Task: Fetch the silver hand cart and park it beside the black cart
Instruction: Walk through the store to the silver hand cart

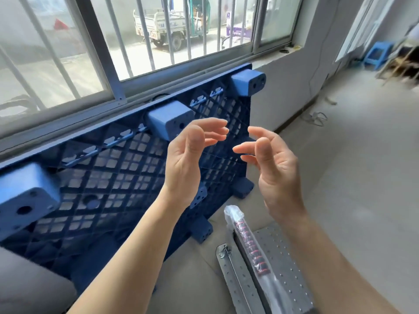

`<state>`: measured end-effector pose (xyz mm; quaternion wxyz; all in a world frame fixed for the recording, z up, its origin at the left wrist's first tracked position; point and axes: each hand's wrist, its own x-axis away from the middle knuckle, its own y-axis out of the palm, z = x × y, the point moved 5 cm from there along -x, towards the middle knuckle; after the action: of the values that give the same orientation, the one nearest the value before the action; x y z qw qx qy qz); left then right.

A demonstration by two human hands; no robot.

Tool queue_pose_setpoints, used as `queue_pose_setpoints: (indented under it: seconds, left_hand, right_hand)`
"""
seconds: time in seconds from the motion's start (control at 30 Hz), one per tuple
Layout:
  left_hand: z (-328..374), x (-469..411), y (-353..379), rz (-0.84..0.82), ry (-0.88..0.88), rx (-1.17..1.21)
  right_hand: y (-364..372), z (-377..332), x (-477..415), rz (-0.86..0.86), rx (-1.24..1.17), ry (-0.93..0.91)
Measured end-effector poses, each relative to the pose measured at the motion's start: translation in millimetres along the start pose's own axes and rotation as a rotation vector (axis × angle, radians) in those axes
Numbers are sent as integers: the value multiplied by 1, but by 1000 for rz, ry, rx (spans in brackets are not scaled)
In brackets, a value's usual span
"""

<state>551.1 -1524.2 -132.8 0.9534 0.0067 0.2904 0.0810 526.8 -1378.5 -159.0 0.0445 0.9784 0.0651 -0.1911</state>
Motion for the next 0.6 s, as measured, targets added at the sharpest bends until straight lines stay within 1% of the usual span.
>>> queue_pose_setpoints:
  seconds: [0.17, 0.3, 0.4, 0.5, 0.6]
  left_hand:
    - [-24, -26, 24, -169, -14, 84]
    - [-44, -40, 38, -319, -32, 161]
    - [-62, -44, 45, -442, -40, 151]
    - [-90, -34, 51, -602, -127, 86]
    - [-124, -16, 59, -789, -222, -44]
  right_hand:
    - [-20, 5, -5, 169, 88, -17]
    - [-29, 12, 0, 309, 156, 7]
    - [-33, 25, 9, 402, 198, 37]
    - [-33, 51, 26, 463, 245, 126]
    - [-37, 85, 50, 515, 323, 299]
